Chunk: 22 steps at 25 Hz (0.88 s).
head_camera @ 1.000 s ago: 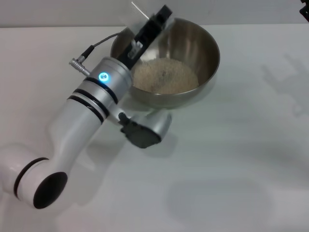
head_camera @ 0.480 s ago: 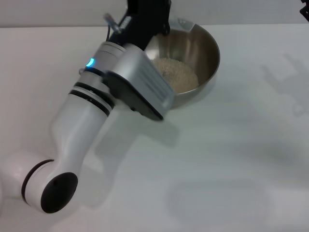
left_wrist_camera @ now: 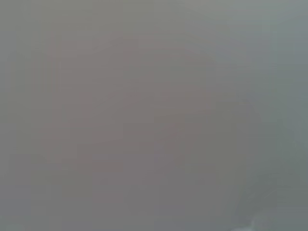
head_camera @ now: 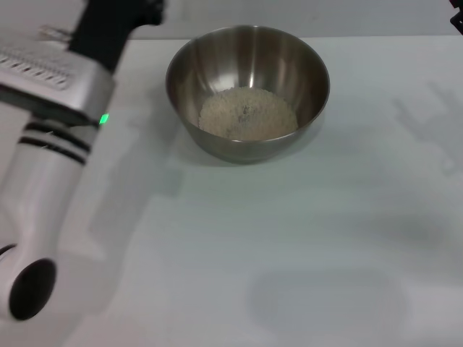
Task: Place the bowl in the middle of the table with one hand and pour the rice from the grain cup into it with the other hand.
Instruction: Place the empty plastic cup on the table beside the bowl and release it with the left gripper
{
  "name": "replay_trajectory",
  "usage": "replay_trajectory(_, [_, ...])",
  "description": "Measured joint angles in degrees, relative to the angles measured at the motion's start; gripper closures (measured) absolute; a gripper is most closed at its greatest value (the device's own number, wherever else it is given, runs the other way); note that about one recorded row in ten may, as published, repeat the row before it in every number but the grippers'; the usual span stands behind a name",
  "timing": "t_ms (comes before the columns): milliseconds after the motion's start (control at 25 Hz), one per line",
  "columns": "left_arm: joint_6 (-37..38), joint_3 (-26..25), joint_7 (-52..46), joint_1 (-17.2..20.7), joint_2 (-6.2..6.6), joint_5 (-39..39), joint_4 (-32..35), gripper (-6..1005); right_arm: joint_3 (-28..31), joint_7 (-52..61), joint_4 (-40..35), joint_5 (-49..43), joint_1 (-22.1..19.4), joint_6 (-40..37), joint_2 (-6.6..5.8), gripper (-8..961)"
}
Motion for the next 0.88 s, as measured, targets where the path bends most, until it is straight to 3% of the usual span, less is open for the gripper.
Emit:
replay_trajectory(160, [4.0, -0.8, -0.6, 5.5, -0.02, 0.4, 5.9, 938, 0.0, -0.1, 0.1, 0.0, -0.3, -0.4, 0.00, 113])
replay_trajectory(720, [3.5, 1.2, -1.2, 12.1, -0.37, 0.3, 13.2, 915, 0.0, -1.6, 1.5, 0.0, 0.5, -1.4, -0.08, 113])
replay_trajectory(880, [1.8, 2.7, -7.6, 13.5, -0.37, 0.2, 15.9, 908, 0.0, -1.8, 1.5, 0.0, 1.0, -2.1, -0.09, 113])
